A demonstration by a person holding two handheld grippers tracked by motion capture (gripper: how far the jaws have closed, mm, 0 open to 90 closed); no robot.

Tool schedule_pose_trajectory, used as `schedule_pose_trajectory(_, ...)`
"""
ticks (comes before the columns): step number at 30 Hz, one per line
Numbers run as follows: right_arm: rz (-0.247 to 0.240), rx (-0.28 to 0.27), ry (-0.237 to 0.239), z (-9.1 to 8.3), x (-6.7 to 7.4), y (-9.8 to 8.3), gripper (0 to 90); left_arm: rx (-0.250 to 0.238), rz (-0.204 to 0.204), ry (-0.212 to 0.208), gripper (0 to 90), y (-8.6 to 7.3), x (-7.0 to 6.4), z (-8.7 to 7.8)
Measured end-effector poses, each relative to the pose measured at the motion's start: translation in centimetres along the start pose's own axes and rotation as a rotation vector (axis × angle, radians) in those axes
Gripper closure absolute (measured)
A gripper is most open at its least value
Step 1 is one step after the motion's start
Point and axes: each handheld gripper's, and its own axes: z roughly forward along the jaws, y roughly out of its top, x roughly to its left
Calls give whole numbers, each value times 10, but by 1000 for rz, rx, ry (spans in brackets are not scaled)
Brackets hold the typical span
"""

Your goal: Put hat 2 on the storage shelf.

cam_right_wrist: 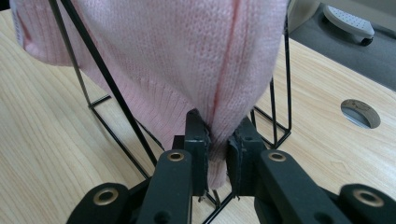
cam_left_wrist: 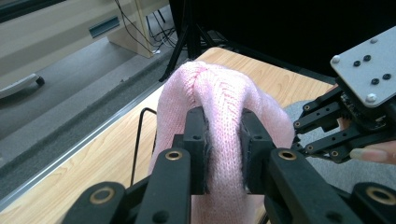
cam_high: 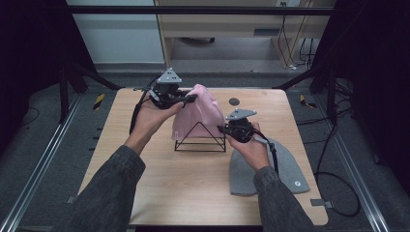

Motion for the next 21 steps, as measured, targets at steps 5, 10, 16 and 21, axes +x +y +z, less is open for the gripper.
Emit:
schedule_pose_trajectory(5,7,8,5,0,-1,-7,801,7,-5,-8,756,-5,-2,3)
schedule_pose_trajectory(10,13,23,7,3,-2,-13,801,24,-3,-14,757,-12,-4,8)
schedule_pose_trajectory(16,8,45,7,9,-3,-21,801,36,-13,-25,756,-20,-4,11)
schedule_pose_trajectory(21,19,56,13,14,-5,-28,801,46,-4,-27,755,-25,-7,14)
